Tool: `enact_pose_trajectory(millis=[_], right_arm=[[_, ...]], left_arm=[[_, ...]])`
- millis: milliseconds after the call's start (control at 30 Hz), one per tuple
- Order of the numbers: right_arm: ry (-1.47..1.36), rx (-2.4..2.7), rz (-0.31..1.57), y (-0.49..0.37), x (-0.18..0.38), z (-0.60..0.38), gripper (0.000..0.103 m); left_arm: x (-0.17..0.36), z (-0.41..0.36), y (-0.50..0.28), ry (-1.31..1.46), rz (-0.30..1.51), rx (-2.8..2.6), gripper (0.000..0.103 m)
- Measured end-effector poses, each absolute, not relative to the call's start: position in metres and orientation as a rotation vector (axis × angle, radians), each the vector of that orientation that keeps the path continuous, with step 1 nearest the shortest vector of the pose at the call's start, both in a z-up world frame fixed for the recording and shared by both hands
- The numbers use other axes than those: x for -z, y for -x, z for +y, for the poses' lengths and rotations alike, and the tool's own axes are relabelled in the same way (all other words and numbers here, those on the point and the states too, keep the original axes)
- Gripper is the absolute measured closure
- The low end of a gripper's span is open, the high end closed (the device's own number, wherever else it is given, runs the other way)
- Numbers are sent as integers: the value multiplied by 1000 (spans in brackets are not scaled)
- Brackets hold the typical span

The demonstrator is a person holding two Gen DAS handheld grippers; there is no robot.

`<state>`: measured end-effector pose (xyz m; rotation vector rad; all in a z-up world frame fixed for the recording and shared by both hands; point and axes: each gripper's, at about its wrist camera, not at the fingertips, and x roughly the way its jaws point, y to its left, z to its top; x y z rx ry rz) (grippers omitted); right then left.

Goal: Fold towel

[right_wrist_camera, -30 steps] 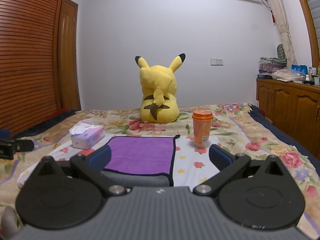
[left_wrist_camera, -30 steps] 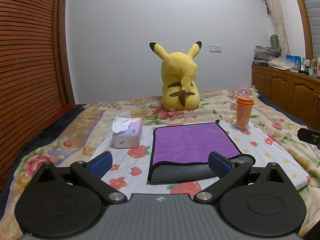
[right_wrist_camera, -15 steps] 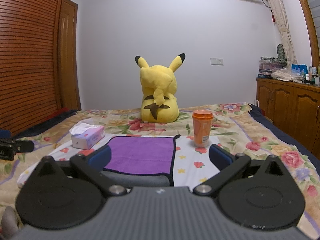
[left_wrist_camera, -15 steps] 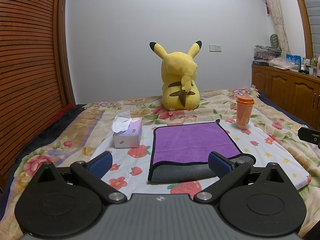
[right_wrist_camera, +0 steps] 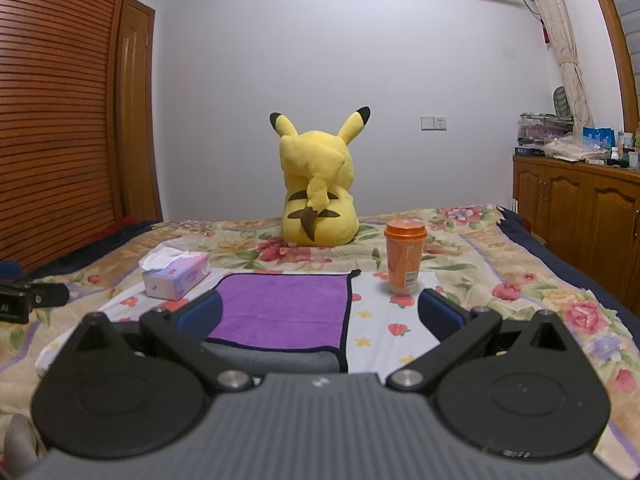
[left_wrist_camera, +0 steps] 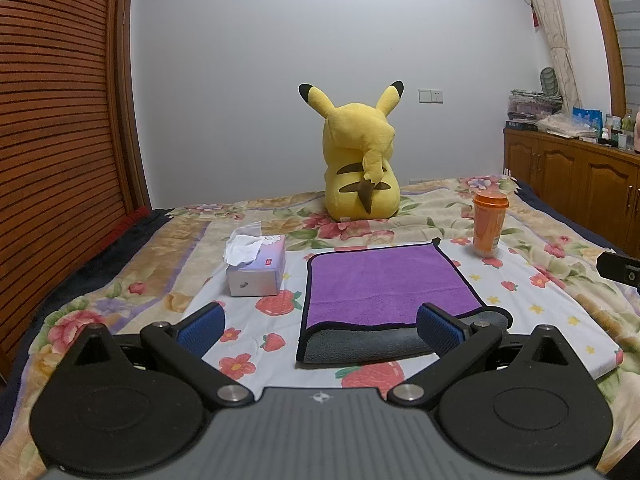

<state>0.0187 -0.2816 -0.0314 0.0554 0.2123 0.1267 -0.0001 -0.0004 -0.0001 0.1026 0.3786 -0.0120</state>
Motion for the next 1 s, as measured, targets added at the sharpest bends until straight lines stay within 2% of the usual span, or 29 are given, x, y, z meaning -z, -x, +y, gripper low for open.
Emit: enact_pose_trajectory(millis=[1000], right_arm=[[-61,-125,213,-19,34,-282,0]], left_arm=[[0,-1,0,-105,379,12,0]])
